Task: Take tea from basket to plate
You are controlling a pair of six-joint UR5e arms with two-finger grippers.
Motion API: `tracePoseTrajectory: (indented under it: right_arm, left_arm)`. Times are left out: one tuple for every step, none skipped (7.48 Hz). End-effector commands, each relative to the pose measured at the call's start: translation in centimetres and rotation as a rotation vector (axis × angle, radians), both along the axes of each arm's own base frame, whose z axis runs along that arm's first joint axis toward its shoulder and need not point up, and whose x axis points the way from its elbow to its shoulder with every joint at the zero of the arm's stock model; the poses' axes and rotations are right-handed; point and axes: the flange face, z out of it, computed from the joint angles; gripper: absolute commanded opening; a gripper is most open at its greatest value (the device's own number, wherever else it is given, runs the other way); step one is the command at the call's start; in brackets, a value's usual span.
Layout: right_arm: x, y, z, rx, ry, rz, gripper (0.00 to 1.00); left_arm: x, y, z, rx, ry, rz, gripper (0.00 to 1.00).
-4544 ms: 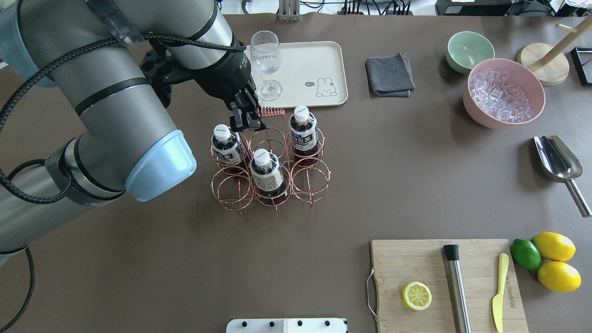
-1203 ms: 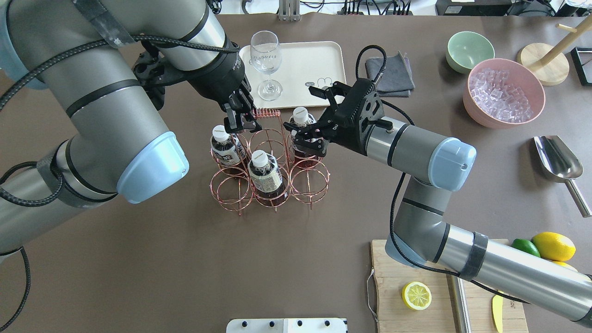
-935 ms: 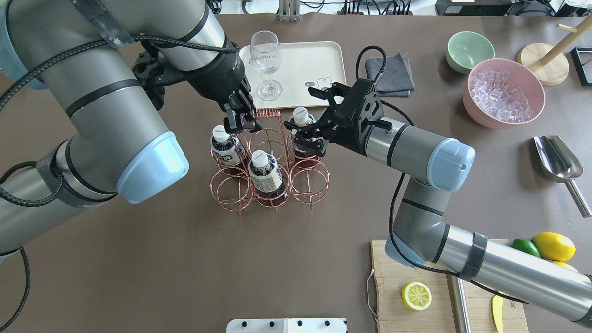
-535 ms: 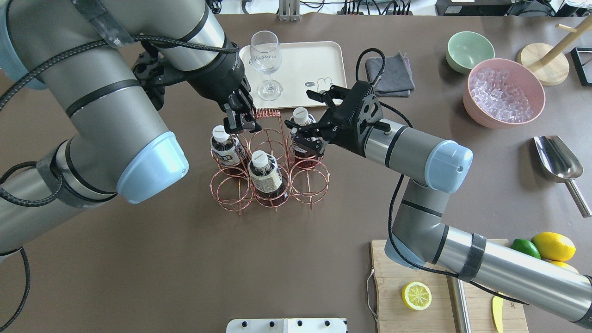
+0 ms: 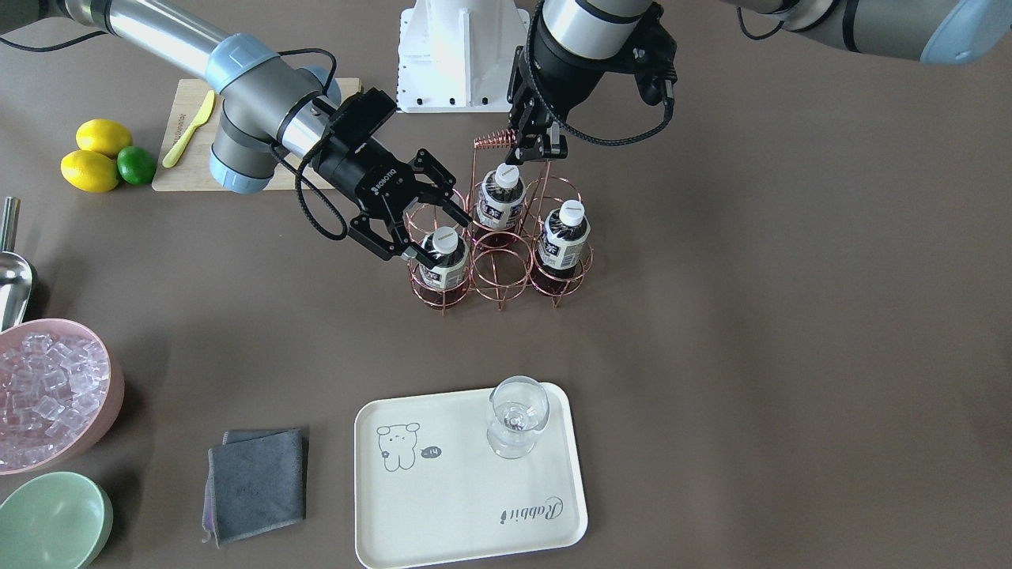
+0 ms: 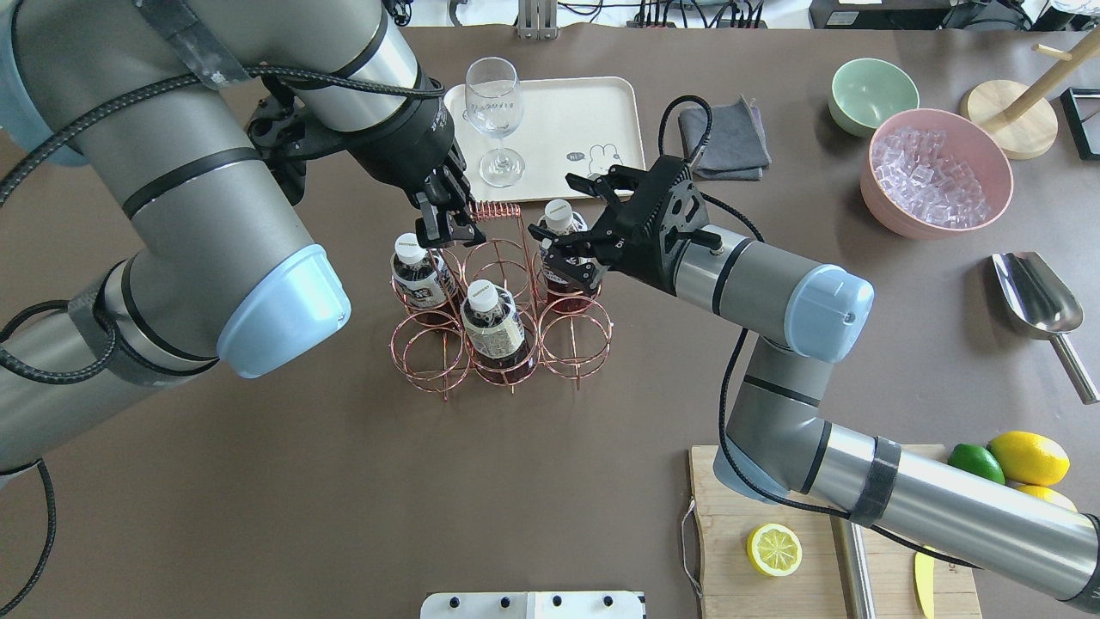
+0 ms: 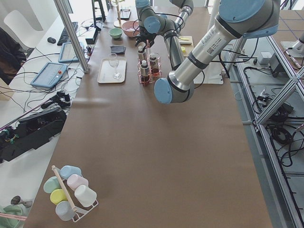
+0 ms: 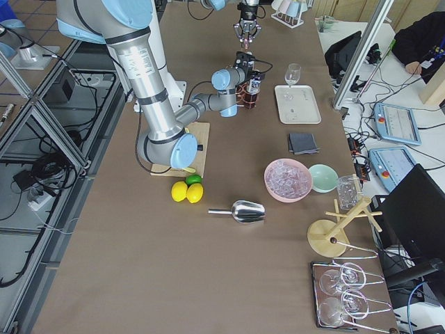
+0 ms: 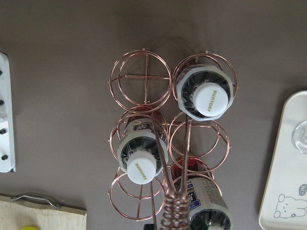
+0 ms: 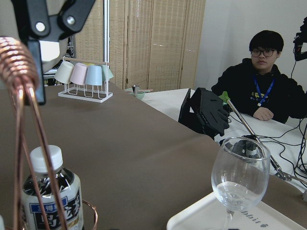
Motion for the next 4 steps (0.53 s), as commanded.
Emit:
tracePoseTrajectory:
  right_arm:
    - [-0.24, 0.23, -0.03, -0.001, -0.001, -0.005, 0.67]
    - [-0.29, 0.31, 0.07, -0.034, -0.023, -0.018, 0.64]
    - [-0.33, 0.38, 0.01, -0.048, -0.033, -0.022, 0.58]
    - [-0.34, 0.4, 0.01, -0.047, -0.033, -0.024, 0.5]
  left_arm:
    - [0.02, -0.02, 0.01, 0.0, 0.0, 0.0, 0.0]
    - [0.02, -0.03, 0.03, -0.001, -0.001, 0.0, 0.0]
    - [0.02, -0.03, 0.03, -0.001, -0.001, 0.0, 0.0]
    - [0.02, -0.02, 0.01, 0.0, 0.0, 0.0, 0.0]
